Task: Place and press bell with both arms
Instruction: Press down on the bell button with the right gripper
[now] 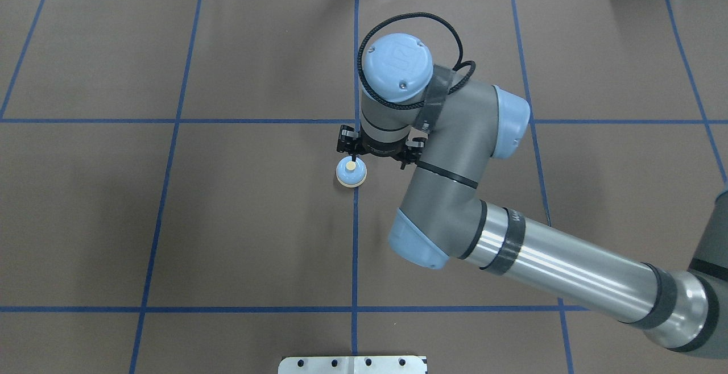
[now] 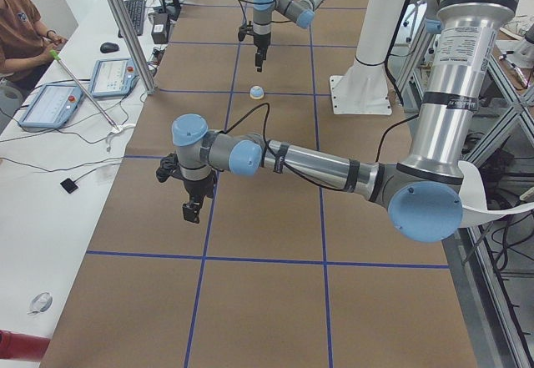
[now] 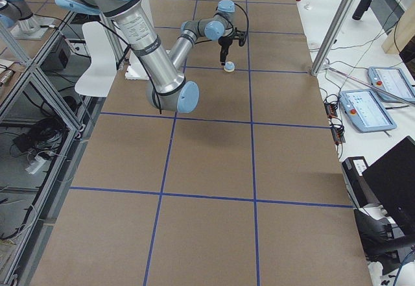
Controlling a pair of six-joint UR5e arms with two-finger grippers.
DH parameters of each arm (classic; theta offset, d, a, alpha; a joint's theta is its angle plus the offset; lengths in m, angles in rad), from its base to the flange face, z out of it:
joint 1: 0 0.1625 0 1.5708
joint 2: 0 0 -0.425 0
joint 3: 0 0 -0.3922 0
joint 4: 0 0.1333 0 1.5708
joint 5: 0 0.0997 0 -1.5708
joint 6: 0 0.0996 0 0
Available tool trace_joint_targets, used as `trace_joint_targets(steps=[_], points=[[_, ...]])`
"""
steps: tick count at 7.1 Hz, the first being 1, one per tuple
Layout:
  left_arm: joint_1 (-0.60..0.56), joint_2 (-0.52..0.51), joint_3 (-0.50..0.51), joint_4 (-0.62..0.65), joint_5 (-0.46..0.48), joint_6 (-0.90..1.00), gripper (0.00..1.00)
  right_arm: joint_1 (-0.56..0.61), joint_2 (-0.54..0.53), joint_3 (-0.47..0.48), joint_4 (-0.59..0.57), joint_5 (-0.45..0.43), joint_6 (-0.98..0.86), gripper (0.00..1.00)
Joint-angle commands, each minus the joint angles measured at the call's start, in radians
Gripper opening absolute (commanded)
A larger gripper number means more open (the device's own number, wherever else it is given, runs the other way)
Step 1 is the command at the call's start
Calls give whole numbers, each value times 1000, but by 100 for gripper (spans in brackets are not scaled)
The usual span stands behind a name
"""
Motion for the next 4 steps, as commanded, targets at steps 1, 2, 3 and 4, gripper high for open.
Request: trace_joint_targets(steps=[1, 2, 3, 4], points=[[0, -1, 1, 0, 0, 0, 100, -1, 92, -181, 121, -1, 60, 70], [-2, -1, -1, -1, 0, 0, 100, -1, 92, -189, 121, -1, 82, 29], [-2, -1, -5, 0, 0, -2, 100, -1, 93, -209, 123, -1, 84, 0], [-2, -1, -5, 0, 0, -2, 100, -1, 93, -209, 124, -1, 82, 0]])
